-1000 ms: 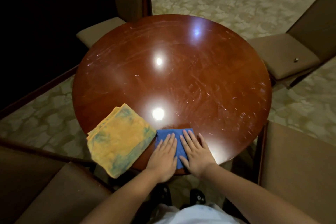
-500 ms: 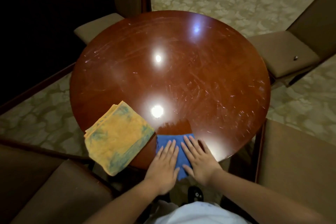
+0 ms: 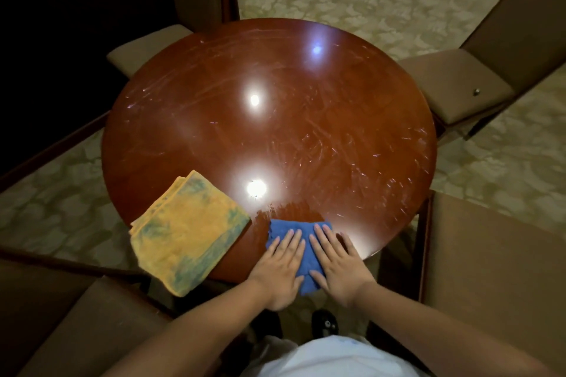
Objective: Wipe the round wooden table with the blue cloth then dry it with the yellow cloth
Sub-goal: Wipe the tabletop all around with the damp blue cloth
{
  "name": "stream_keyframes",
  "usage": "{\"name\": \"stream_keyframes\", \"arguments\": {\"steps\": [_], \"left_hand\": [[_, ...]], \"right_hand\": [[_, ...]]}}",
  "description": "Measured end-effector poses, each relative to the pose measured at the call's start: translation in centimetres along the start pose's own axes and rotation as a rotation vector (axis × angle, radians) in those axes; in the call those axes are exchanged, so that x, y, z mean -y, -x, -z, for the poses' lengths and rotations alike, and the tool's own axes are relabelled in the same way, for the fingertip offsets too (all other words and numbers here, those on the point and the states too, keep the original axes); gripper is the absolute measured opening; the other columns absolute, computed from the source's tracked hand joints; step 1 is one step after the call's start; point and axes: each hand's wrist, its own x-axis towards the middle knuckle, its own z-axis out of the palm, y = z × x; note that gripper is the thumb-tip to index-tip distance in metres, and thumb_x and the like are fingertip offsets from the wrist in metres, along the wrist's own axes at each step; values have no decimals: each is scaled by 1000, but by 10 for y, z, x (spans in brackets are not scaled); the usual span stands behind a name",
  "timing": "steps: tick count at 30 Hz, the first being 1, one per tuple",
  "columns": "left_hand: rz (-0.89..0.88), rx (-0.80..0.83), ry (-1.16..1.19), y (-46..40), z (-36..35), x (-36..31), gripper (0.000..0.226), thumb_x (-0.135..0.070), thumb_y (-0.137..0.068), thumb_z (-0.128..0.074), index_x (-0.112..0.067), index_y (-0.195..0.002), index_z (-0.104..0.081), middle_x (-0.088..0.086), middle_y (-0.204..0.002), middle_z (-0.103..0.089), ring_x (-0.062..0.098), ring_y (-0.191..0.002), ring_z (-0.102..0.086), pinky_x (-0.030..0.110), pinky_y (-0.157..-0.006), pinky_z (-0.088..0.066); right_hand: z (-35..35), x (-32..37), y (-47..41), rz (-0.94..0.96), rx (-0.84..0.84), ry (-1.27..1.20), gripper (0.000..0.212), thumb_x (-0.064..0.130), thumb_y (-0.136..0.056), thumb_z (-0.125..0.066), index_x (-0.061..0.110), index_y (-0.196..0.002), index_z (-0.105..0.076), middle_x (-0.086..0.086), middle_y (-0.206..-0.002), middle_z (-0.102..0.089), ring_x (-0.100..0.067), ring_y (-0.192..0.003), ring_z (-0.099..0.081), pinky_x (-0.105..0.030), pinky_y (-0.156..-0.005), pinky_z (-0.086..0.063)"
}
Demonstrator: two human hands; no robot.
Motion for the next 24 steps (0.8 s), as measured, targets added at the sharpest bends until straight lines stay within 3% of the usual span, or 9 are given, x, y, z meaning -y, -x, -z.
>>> {"name": "stream_keyframes", "arguments": {"steps": [2, 6, 9, 11, 13, 16, 20, 21, 24], "left_hand": [[-40, 7, -15, -1, -1, -4, 75, -49, -88, 7, -5, -148, 17, 11, -156, 24, 22, -136, 33, 35, -105, 27], [-15, 56, 23, -23, 16, 0, 68, -44, -102, -14, -8, -149, 17, 9, -156, 25, 21, -142, 27, 35, -112, 20], [2, 69, 36, -47, 33, 6, 68, -45, -102, -16, -8, -150, 16, 8, -156, 24, 21, -143, 24, 36, -115, 14], [-1, 78, 6, -54, 37, 6, 69, -45, -102, -16, -7, -150, 16, 8, -156, 24, 22, -143, 24, 36, -116, 13], [-27, 73, -1, -48, 33, 2, 69, -44, -101, -17, -6, -150, 14, 10, -156, 23, 23, -144, 22, 37, -116, 13], [-77, -67, -10, -35, 14, -10, 69, -43, -98, -16, -3, -152, -2, 14, -158, 8, 26, -145, 13, 41, -118, 10], [-134, 5, -33, -34, 8, -12, 78, -49, -85, 6, -7, -149, 14, 11, -156, 23, 22, -137, 30, 39, -108, 25], [-134, 27, -33, -39, 15, -9, 73, -48, -91, 2, -7, -149, 16, 10, -156, 25, 22, -139, 30, 38, -109, 24], [-89, 33, -18, -65, 40, 1, 67, -42, -102, -16, -8, -150, 16, 8, -156, 24, 22, -143, 23, 36, -114, 16]], "right_hand": [[-12, -4, 10, -13, -86, -27, 69, 50, -101, -7, 3, -152, -6, -14, -147, -36, -25, -147, -6, -45, -114, -6], [-1, -16, -5, -95, -41, -10, 74, 53, -99, 5, 3, -145, -25, -16, -150, -34, -22, -147, -8, -42, -112, -3], [16, -29, -22, -109, 11, 129, 93, 62, -66, 43, 14, -142, 20, -6, -150, 27, -19, -138, 27, -39, -111, 24], [25, -28, -25, -127, 58, 106, 87, 64, -64, 37, 16, -137, 29, -3, -143, 36, -16, -133, 32, -40, -111, 21], [20, -23, -16, -147, 30, 54, 84, 57, -71, 28, 11, -141, 18, -7, -148, 26, -19, -139, 21, -40, -116, 8], [-2, -14, 4, -155, -77, -41, 73, 51, -98, 4, 4, -138, -35, -19, -146, -39, -31, -137, -37, -43, -114, -22], [-6, -17, 13, -195, -24, -78, 70, 51, -100, -3, 4, -137, -40, -18, -142, -46, -30, -137, -30, -40, -111, -9], [0, -19, 9, -206, -27, -58, 72, 53, -99, 3, 5, -141, -32, -19, -148, -37, -31, -142, -23, -40, -113, -5], [17, -39, -10, -192, 6, 32, 80, 62, -76, 28, 16, -141, 22, -8, -154, 24, -23, -140, 25, -38, -113, 17]]}}
